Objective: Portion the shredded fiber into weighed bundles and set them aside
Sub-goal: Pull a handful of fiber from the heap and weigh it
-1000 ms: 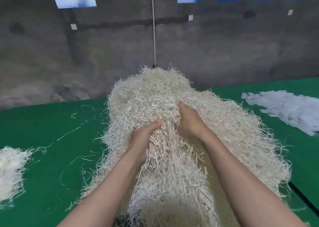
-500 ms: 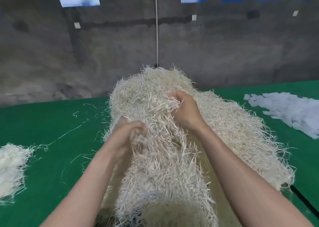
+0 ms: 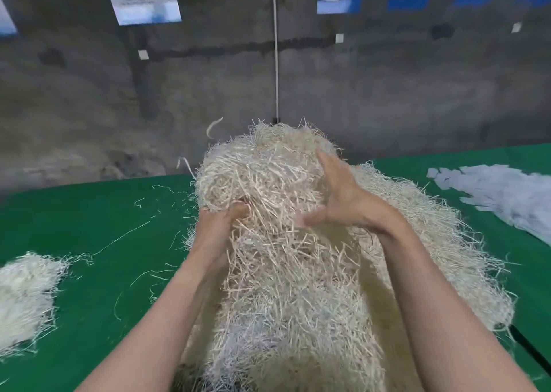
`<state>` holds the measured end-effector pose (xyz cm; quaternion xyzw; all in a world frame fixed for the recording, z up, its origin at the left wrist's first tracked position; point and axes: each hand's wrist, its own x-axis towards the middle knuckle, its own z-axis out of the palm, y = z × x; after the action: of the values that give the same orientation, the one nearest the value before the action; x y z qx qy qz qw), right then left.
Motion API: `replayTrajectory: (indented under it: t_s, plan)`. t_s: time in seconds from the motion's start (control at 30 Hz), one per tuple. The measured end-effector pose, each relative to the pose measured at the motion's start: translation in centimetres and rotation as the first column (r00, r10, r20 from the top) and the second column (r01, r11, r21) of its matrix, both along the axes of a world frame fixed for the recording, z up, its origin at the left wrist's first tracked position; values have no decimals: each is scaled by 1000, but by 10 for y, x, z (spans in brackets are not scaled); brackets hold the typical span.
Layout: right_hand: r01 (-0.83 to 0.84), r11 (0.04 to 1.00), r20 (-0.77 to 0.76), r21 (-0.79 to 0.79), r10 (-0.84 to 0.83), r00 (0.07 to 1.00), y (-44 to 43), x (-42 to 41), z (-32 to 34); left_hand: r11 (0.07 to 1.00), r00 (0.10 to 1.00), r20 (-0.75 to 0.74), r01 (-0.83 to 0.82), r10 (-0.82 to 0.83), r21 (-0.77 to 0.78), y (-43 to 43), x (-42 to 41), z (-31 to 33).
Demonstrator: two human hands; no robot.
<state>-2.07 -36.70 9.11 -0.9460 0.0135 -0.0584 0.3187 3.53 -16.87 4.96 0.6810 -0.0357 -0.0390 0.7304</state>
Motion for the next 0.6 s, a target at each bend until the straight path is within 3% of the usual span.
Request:
replayTrajectory:
  t_s: [0.07,0.13,0.2,0.23,0.3,0.37,0.43,0.5,0.53,0.6]
  plan:
    - [-44,999,-108,-21,41,993,9,3,-13,999,997,71,42,-43,9,2,1,6]
    - [29,993,73,114,-38,997,21,13,-25,983,983,77,171,-165,-68,4,3,8]
    - [63,943,281,328,-161,946,36,16,-25,944,952,-35,298,-305,-143,5,1,5]
    - [12,928,324,372,-143,935,44,16,-23,931,932,-98,332,-348,-153,2,-1,4]
    - [-131,951,285,281,48,957,62,14,-22,933,928,-121,339,-353,-120,-7,-6,3]
    - [-219,947,195,237,174,965,69,9,-26,962,968,-89,219,-235,-160,-14,-3,3]
    - [-137,950,248,279,67,966,61,4,-20,959,970,-123,177,-208,-223,-14,-3,6]
    - [-29,997,361,76,-1,933,47,3,-10,978,981,-64,176,-184,-115,-11,-6,7]
    - [-39,999,350,3,36,936,44,4,-7,979,983,-28,181,-184,-94,-8,-6,5]
    - [-141,983,206,116,115,972,52,8,-11,971,986,-3,166,-169,-171,-10,-12,8]
